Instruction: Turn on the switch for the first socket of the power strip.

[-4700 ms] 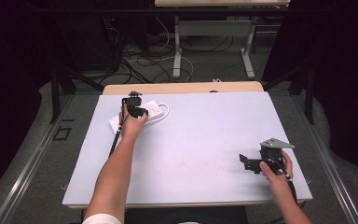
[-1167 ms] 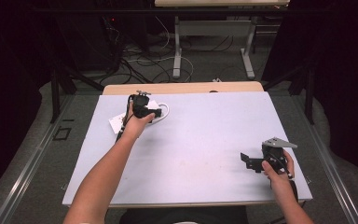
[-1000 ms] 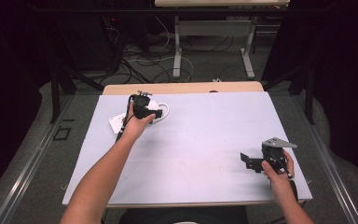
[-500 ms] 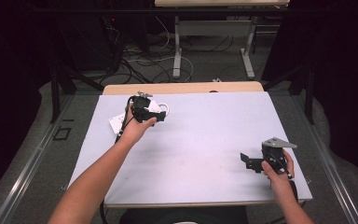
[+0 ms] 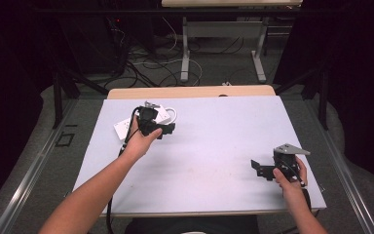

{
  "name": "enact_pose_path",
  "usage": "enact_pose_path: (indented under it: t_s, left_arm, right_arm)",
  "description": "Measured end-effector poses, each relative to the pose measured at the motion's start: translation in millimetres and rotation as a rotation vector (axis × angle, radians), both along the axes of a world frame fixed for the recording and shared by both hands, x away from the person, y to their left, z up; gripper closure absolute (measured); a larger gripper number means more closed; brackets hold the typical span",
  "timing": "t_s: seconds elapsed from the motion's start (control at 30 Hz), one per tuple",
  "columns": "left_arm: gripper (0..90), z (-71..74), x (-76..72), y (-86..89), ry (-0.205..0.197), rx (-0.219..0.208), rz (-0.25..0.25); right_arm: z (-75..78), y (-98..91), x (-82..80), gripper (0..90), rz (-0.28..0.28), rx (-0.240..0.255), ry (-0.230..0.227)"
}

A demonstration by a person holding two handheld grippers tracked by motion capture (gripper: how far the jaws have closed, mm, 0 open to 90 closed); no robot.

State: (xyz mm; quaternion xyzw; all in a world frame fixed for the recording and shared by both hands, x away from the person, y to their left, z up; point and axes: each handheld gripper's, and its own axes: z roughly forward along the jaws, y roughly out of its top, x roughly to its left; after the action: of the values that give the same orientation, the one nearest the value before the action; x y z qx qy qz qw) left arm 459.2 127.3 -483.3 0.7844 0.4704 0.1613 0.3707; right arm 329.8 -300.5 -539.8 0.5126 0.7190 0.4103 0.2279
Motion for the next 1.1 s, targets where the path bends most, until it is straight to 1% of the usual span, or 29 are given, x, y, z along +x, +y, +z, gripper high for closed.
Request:
enact_pose_path:
  t_s: [0.03,0.07,0.1,0.17,0.23,0.3,0.5,0.6,0.63,0.67,0.77,0.8,0.83,0.87,0.9,1.0,1.07,1.1]
  left_arm:
    - [4.1,0.4,-1.7,0.1,-0.010,-0.005,-0.006]
    - [4.3,1.6,-4.2,0.7,-0.007,-0.004,-0.014]
    - [4.7,2.4,-6.0,1.1,-0.017,-0.009,-0.019]
    - [5.3,4.7,-11.3,1.6,-0.019,-0.020,-0.015]
    - [5.8,6.3,-15.3,2.9,-0.039,-0.025,-0.027]
    - [6.0,7.5,-20.0,4.7,-0.042,-0.029,-0.033]
    - [7.3,9.3,-34.5,11.5,-0.040,-0.050,-0.041]
    - [7.7,10.0,-40.7,15.2,-0.037,-0.076,-0.039]
    - [7.8,10.3,-42.5,16.8,-0.034,-0.077,-0.041]
    - [8.0,10.4,-44.5,17.7,-0.029,-0.088,-0.037]
    - [8.1,10.7,-49.4,20.3,-0.032,-0.111,-0.039]
    - [8.2,11.1,-51.6,20.9,-0.024,-0.117,-0.038]
    - [8.2,11.5,-53.2,22.2,-0.022,-0.121,-0.043]
    - [8.2,12.7,-54.9,24.0,-0.008,-0.115,-0.052]
    - [8.2,11.5,-56.5,23.8,-0.023,-0.126,-0.040]
    - [8.2,10.9,-61.5,26.6,-0.021,-0.140,-0.032]
    - [8.5,10.6,-64.3,30.2,-0.018,-0.133,-0.039]
    - [8.7,10.2,-65.8,31.7,-0.018,-0.138,-0.036]
  right_arm:
    - [0.0,0.1,-0.1,1.1,0.000,0.000,0.000]
    - [0.1,0.2,-0.2,1.1,0.000,0.000,0.000]
    - [0.1,0.2,-0.3,1.1,0.000,0.000,0.001]
    - [0.1,0.3,-0.3,1.1,-0.001,0.001,0.001]
    - [0.2,0.3,-0.4,1.1,-0.001,0.000,0.000]
    - [0.3,0.2,-0.4,1.1,0.001,-0.002,-0.001]
    - [0.1,0.0,-0.5,1.1,0.003,-0.006,-0.003]
    - [-0.2,0.5,-0.4,1.1,0.004,-0.005,-0.002]
    - [-0.2,0.9,-0.5,1.1,0.002,-0.003,-0.001]
    - [-0.2,1.2,-0.6,1.1,0.002,-0.003,0.000]
    - [-0.1,1.5,-0.6,1.1,0.003,-0.005,0.000]
    - [-0.1,1.6,-0.7,1.1,0.002,-0.004,0.000]
    - [-0.1,1.6,-0.8,1.1,0.002,-0.004,0.000]
    - [-0.1,1.3,-0.7,1.1,0.003,-0.006,-0.003]
    - [0.0,1.3,-0.8,1.1,0.003,-0.005,-0.002]
    - [0.0,1.3,-1.1,1.1,0.000,-0.003,-0.001]
    - [-0.4,1.1,-0.7,1.1,0.001,-0.005,-0.002]
    - [-0.5,1.0,-0.7,1.1,0.002,-0.005,-0.002]
